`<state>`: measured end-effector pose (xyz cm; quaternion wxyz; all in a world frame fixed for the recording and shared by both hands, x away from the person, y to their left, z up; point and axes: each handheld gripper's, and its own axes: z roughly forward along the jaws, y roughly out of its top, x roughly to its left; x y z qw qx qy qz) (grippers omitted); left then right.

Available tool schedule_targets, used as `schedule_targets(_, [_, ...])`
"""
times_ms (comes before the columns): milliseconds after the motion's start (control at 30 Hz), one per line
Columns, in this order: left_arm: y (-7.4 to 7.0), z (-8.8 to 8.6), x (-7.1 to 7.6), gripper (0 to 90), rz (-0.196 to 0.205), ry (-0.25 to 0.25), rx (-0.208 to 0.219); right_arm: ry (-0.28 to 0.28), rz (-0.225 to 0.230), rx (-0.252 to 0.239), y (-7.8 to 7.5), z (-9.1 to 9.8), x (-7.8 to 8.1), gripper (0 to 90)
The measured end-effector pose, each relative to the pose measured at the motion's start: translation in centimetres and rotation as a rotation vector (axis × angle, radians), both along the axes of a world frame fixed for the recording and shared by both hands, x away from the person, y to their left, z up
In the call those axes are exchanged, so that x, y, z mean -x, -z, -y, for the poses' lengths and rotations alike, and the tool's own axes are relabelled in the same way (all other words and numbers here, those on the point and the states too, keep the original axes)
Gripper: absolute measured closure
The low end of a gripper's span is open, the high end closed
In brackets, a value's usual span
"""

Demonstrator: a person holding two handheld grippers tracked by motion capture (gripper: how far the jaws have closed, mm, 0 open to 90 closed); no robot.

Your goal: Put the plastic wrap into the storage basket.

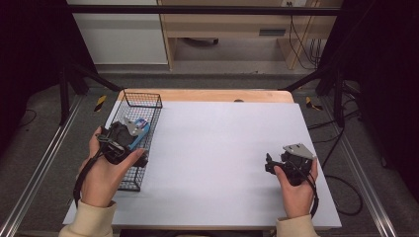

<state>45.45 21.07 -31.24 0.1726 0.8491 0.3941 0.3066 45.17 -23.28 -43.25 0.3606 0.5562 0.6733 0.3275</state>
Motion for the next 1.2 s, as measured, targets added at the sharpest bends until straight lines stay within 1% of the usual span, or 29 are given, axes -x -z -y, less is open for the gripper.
schedule_targets(100, [-0.1, 0.9, -0.1, 5.3, 0.013, 0.065, 0.037, -0.017, 0.010, 0.009, -0.1, 0.1, 0.3, 4.2])
schedule_targets(167, [0.0, 1.6, -0.2, 5.4, 0.021, 0.111, 0.077, -0.023, 0.009, 0.020, -0.2, 0.2, 0.5, 4.3])
schedule_targets(200, [0.0, 1.9, -0.3, 5.4, 0.024, 0.144, 0.087, -0.028, 0.005, 0.019, -0.2, 0.2, 0.5, 4.3])
schedule_targets(233, [0.1, 2.2, -0.4, 5.5, 0.028, 0.167, 0.109, -0.041, 0.000, 0.018, -0.2, 0.3, 0.6, 5.1])
schedule_targets(267, [0.2, 2.6, -0.5, 5.5, 0.032, 0.189, 0.123, -0.041, 0.000, 0.018, -0.2, 0.3, 0.6, 5.1])
schedule_targets(300, [0.5, 3.2, -0.9, 5.6, 0.044, 0.243, 0.162, -0.053, -0.008, 0.014, -0.2, 0.2, 0.7, 5.6])
schedule_targets(333, [0.5, 3.2, -0.9, 5.7, 0.044, 0.243, 0.162, -0.053, -0.008, 0.014, -0.2, 0.2, 0.7, 5.6])
schedule_targets(367, [0.7, 3.5, -1.1, 5.7, 0.053, 0.272, 0.175, -0.059, -0.009, 0.021, -0.2, 0.2, 0.7, 5.8])
schedule_targets(400, [0.8, 3.7, -1.3, 5.8, 0.074, 0.295, 0.192, -0.063, -0.013, 0.020, -0.3, 0.2, 0.7, 5.9])
schedule_targets(433, [1.1, 3.9, -1.5, 6.2, 0.098, 0.303, 0.210, -0.070, -0.002, 0.010, -0.4, 0.1, 0.9, 7.0])
schedule_targets(467, [1.5, 4.1, -1.8, 6.2, 0.102, 0.317, 0.216, -0.073, -0.001, 0.014, -0.5, 0.0, 0.9, 7.2])
schedule_targets(533, [2.3, 4.6, -2.4, 6.2, 0.068, 0.363, 0.278, -0.077, -0.002, 0.024, -0.7, 0.0, 1.0, 7.3])
schedule_targets(567, [2.7, 4.8, -2.6, 6.1, 0.055, 0.385, 0.290, -0.079, -0.001, 0.035, -0.8, 0.0, 1.1, 7.4])
schedule_targets(600, [3.2, 5.2, -2.8, 6.1, 0.058, 0.396, 0.310, -0.081, 0.002, 0.039, -0.9, 0.1, 1.3, 7.4])
schedule_targets(633, [3.5, 5.4, -3.0, 6.1, 0.056, 0.411, 0.304, -0.081, 0.003, 0.037, -0.9, 0.2, 1.4, 7.4])
schedule_targets(667, [3.9, 5.7, -3.2, 6.1, 0.054, 0.423, 0.307, -0.093, -0.006, 0.036, -0.8, 0.5, 1.7, 7.4])
schedule_targets(767, [5.1, 6.6, -3.4, 6.1, 0.055, 0.453, 0.361, -0.096, -0.008, 0.026, -0.6, 0.8, 2.0, 7.4])
schedule_targets(800, [5.5, 6.8, -3.5, 6.0, 0.054, 0.464, 0.371, -0.095, -0.007, 0.019, -0.5, 1.0, 2.1, 7.4])
schedule_targets(833, [6.0, 7.1, -3.5, 6.0, 0.049, 0.475, 0.374, -0.099, -0.001, -0.002, -0.3, 1.4, 2.3, 7.4])
schedule_targets(900, [6.8, 7.6, -3.5, 6.0, 0.043, 0.494, 0.372, -0.098, -0.002, 0.003, -0.2, 1.5, 2.5, 7.3])
schedule_targets(967, [7.6, 8.0, -3.4, 5.9, 0.044, 0.501, 0.385, -0.098, 0.000, 0.002, 0.0, 1.9, 2.7, 7.0])
schedule_targets(1033, [8.4, 8.3, -3.4, 5.7, 0.039, 0.505, 0.381, -0.097, 0.000, 0.002, 0.3, 2.2, 3.0, 6.9])
schedule_targets(1067, [8.8, 8.4, -3.4, 5.6, 0.040, 0.501, 0.376, -0.095, 0.002, -0.003, 0.4, 2.4, 3.1, 6.9])
schedule_targets(1100, [9.1, 8.4, -3.4, 5.7, 0.037, 0.501, 0.357, -0.093, -0.001, -0.007, 0.5, 2.6, 3.2, 6.9])
schedule_targets(1133, [9.5, 8.5, -3.4, 5.5, 0.034, 0.501, 0.343, -0.087, 0.006, -0.009, 0.7, 2.8, 3.4, 6.9])
schedule_targets(1167, [9.9, 8.5, -3.4, 5.5, 0.025, 0.501, 0.336, -0.086, -0.007, -0.007, 1.0, 3.3, 3.5, 6.8])
schedule_targets(1200, [10.3, 8.4, -3.4, 5.5, 0.022, 0.495, 0.337, -0.086, -0.007, -0.007, 1.0, 3.3, 3.5, 6.8])
